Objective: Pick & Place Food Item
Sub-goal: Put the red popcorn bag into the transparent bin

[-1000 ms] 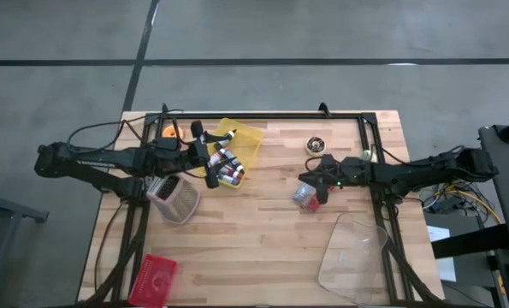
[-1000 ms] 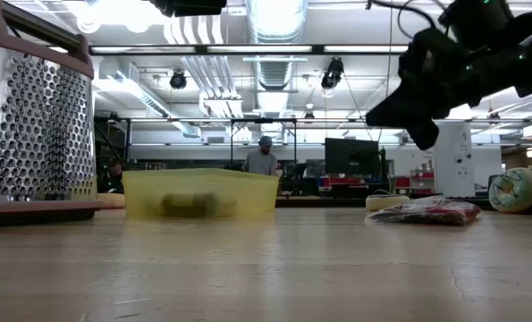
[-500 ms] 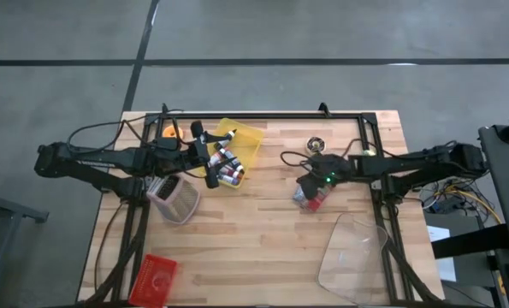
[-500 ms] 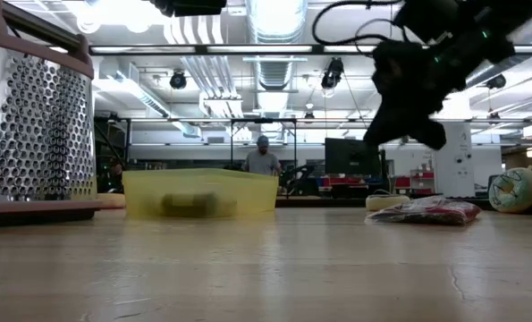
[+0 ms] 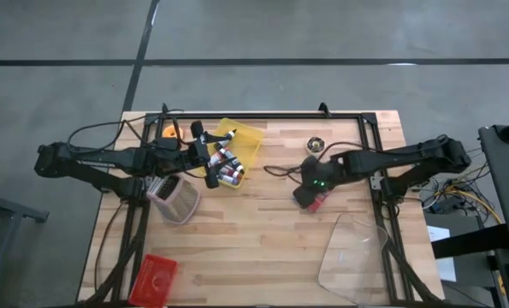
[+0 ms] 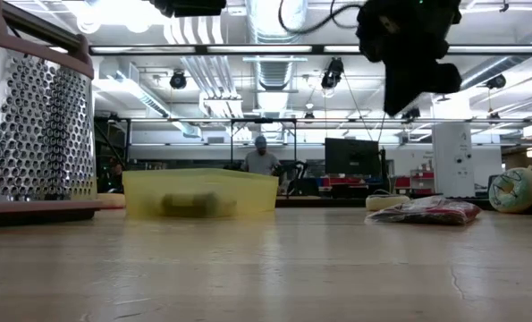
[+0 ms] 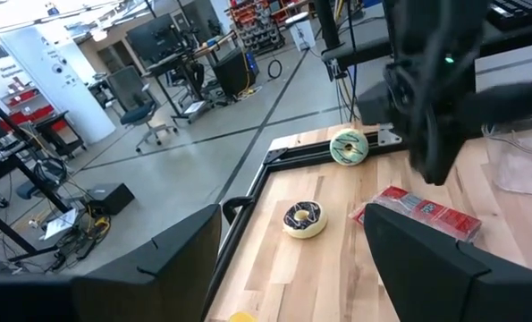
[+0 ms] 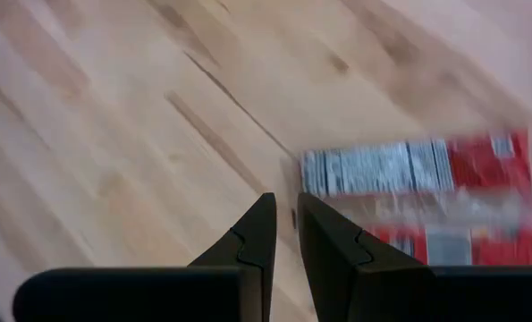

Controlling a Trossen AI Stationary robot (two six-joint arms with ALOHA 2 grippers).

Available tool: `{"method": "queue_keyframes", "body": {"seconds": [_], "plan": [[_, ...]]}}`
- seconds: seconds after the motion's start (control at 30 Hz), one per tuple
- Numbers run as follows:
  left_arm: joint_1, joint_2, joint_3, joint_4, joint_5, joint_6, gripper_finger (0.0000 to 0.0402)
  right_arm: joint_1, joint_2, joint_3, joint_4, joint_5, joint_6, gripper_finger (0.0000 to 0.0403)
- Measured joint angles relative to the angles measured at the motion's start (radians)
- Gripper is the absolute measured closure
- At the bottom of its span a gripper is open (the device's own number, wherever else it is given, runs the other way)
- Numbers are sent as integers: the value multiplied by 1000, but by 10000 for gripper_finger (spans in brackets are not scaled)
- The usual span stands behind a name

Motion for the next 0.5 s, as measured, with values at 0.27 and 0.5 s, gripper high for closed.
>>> {"method": "queue_keyframes", "body": {"seconds": [0.27, 0.5], "plan": [[0, 0, 0, -1, 0, 0, 122, 51, 184, 99, -250, 2, 231, 355], [0, 0, 0, -1, 0, 0, 122, 52, 272, 110, -288, -2, 385, 336]]}}
